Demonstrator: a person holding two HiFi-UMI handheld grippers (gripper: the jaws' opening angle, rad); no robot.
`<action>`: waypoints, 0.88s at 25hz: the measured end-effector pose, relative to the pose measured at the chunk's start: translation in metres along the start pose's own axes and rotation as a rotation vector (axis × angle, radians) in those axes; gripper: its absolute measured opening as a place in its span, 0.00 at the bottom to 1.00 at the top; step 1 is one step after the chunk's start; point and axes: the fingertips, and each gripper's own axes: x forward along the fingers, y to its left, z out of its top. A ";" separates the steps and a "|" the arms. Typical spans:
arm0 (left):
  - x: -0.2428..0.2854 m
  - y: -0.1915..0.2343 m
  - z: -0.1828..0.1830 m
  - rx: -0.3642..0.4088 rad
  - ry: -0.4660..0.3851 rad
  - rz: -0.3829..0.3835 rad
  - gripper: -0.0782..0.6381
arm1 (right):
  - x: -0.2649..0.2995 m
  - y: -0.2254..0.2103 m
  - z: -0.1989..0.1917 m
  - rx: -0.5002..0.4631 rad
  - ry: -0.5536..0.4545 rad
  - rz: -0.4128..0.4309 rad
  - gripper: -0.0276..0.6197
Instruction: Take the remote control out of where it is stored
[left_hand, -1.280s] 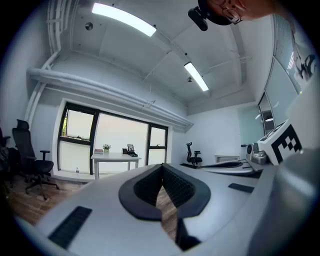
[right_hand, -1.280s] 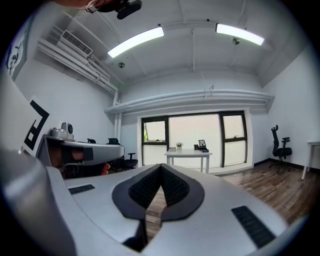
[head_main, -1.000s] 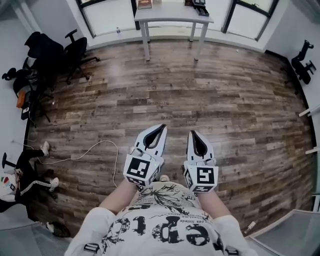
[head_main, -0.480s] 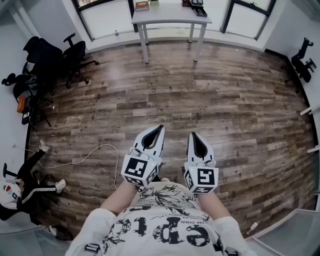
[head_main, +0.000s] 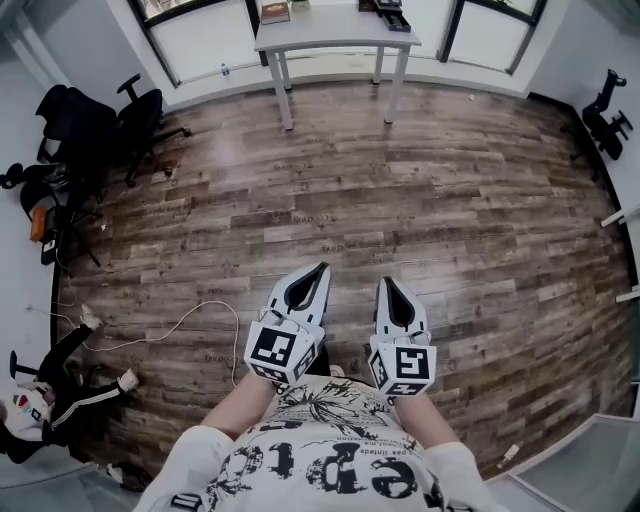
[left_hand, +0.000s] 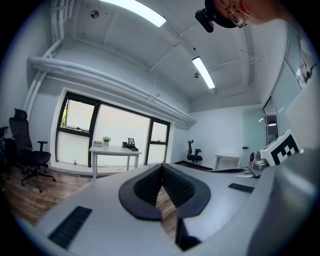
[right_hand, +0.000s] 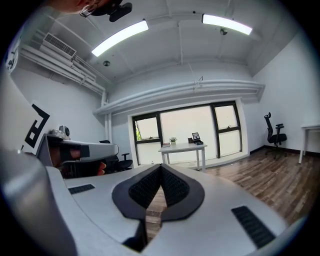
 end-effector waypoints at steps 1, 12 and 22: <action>0.008 0.007 -0.001 -0.005 0.005 -0.004 0.12 | 0.009 -0.002 -0.001 0.002 0.005 -0.007 0.05; 0.127 0.114 0.045 -0.039 -0.026 -0.096 0.12 | 0.151 -0.020 0.044 -0.038 0.015 -0.094 0.05; 0.221 0.214 0.089 -0.002 -0.040 -0.161 0.12 | 0.296 -0.015 0.088 -0.034 -0.031 -0.105 0.05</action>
